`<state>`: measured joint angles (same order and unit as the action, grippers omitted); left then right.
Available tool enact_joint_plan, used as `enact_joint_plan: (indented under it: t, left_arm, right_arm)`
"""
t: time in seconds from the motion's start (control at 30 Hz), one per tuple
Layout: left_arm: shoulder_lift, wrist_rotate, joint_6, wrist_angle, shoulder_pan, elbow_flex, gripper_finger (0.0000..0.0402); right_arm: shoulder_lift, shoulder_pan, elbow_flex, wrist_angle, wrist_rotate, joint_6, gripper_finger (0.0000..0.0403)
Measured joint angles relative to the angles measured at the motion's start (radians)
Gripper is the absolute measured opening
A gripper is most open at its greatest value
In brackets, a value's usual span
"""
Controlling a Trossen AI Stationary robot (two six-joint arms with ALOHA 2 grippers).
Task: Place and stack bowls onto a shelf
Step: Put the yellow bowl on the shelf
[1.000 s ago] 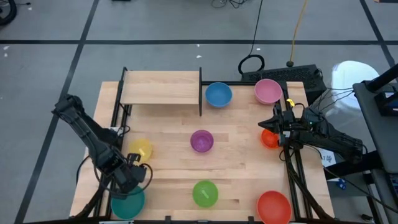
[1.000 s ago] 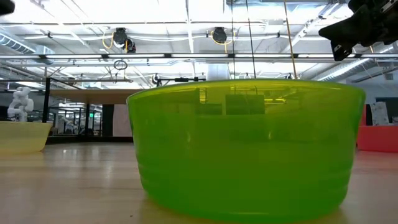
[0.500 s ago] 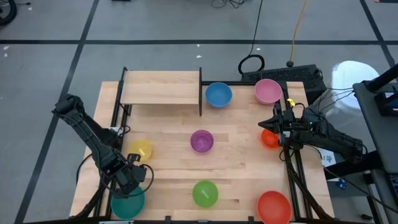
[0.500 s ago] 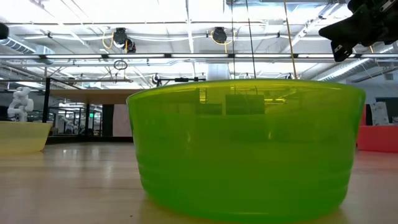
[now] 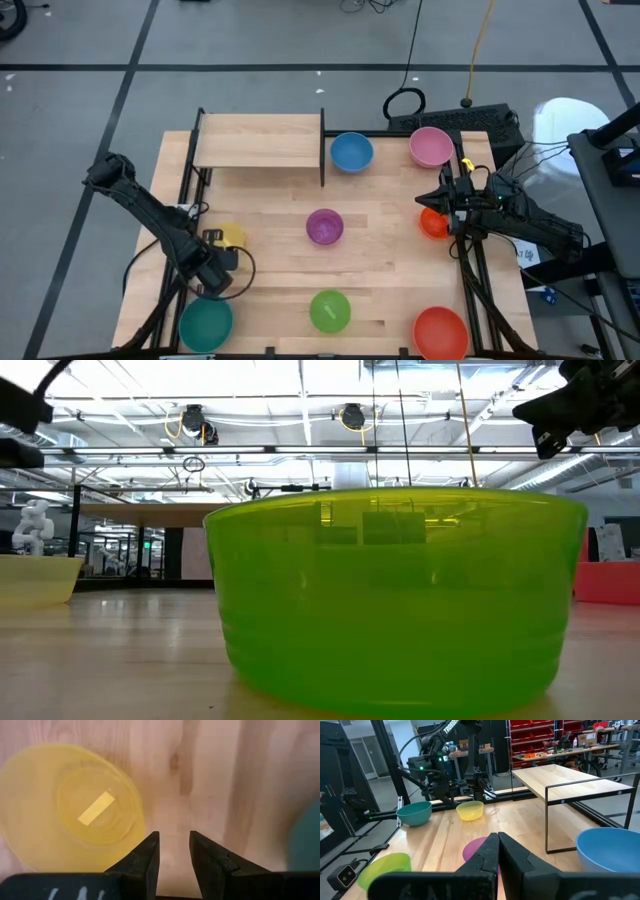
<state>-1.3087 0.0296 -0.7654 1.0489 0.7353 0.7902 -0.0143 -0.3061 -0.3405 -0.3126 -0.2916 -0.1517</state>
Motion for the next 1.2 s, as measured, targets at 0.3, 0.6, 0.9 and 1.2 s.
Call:
enact_joint_plan:
  t: [0.3,0.6,0.9,1.2]
  left_arm:
    - [0.000,0.009,0.041,-0.003,-0.009,-0.003,0.0111]
    - [0.000,0.051,0.050,-0.003,-0.009,-0.003,0.0111]
    - [0.000,0.050,0.019,-0.029,-0.010,-0.091,0.0111]
    - [0.000,0.049,-0.017,-0.130,-0.010,-0.184,0.0108]
  right_arm:
    - [0.000,0.000,0.000,0.000,0.000,-0.019,0.0000]
    - [0.000,0.000,0.000,-0.007,0.001,0.014,0.0000]
    - [0.000,0.000,0.000,-0.007,0.001,0.014,0.0000]
    - [0.000,0.000,0.000,-0.007,0.001,0.014,0.0000]
